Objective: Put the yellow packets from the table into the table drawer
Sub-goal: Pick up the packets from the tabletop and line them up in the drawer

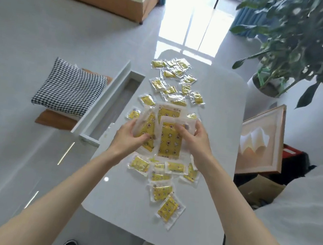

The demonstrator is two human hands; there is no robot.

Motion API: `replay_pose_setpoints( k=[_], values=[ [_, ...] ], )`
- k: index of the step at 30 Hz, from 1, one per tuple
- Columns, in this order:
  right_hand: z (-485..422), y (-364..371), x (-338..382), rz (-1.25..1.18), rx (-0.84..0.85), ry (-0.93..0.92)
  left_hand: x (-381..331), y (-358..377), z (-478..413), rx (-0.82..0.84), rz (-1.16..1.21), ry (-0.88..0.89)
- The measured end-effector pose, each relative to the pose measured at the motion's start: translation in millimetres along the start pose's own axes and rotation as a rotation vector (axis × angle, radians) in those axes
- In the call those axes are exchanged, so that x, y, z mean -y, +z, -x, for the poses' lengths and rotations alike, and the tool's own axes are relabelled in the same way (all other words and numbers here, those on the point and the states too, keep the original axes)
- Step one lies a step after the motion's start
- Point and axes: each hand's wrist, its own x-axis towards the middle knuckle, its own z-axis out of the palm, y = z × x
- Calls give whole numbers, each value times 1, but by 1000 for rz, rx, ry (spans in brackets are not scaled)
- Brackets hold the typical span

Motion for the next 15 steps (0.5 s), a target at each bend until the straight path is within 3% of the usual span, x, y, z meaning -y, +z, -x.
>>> replay_pose_setpoints(
  k=[7, 15],
  values=[
    [41, 130, 43, -1, 16, -88, -1, -137, 32, -73, 81, 71],
    [76, 297, 60, 107, -62, -167, 29, -309, 69, -181, -39, 223]
  ],
)
